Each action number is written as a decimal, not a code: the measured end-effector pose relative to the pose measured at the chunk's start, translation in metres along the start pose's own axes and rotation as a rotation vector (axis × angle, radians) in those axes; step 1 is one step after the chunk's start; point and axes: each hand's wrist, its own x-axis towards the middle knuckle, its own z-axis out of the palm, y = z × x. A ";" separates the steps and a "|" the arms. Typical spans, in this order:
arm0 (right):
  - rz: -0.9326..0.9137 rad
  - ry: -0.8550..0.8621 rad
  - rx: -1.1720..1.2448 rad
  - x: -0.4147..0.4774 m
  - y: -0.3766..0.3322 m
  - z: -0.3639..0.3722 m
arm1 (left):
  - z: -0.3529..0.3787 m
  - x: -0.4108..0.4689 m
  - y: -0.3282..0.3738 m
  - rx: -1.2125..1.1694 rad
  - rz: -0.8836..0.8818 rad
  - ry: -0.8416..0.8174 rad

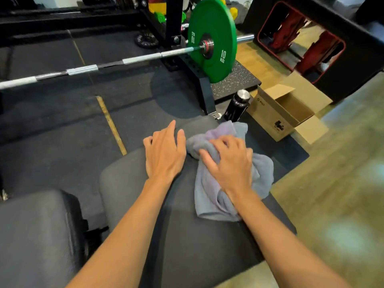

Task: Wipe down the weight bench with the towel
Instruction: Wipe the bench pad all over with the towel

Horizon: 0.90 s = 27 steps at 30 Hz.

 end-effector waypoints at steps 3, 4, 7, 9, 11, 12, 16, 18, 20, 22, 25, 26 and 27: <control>0.016 -0.022 -0.002 0.076 -0.013 0.040 | 0.003 0.006 0.001 0.038 0.010 0.018; 0.024 -0.068 0.011 0.092 -0.017 0.047 | 0.003 0.006 0.001 0.047 0.014 0.012; 0.027 -0.173 0.069 0.108 -0.021 0.050 | 0.002 0.004 -0.001 0.071 0.037 -0.015; 0.019 -0.152 0.099 0.089 -0.015 0.036 | -0.001 0.001 0.000 0.083 0.040 -0.036; 0.019 -0.126 0.106 0.055 -0.003 0.019 | -0.003 -0.002 0.001 0.105 0.043 -0.048; 0.033 -0.127 0.108 0.035 0.004 0.008 | -0.004 -0.002 0.001 0.118 0.045 -0.057; 0.071 -0.168 0.124 -0.047 0.032 -0.044 | -0.009 -0.007 0.003 0.110 0.081 -0.079; 0.088 -0.161 0.104 -0.082 0.035 -0.062 | -0.013 -0.011 0.003 0.077 0.117 -0.100; 0.121 -0.129 0.062 -0.100 0.031 -0.069 | -0.017 -0.018 0.004 0.000 0.141 -0.113; 0.165 -0.110 0.046 -0.098 0.015 -0.065 | -0.021 -0.033 0.006 -0.127 0.145 -0.078; 0.147 -0.127 0.167 -0.070 -0.045 -0.044 | -0.035 -0.054 0.006 -0.339 0.013 -0.064; 0.124 -0.151 0.224 -0.060 -0.070 -0.038 | -0.043 -0.055 0.001 -0.380 -0.061 -0.062; 0.110 -0.194 0.297 -0.051 -0.090 -0.034 | -0.052 -0.052 -0.007 -0.414 -0.157 -0.057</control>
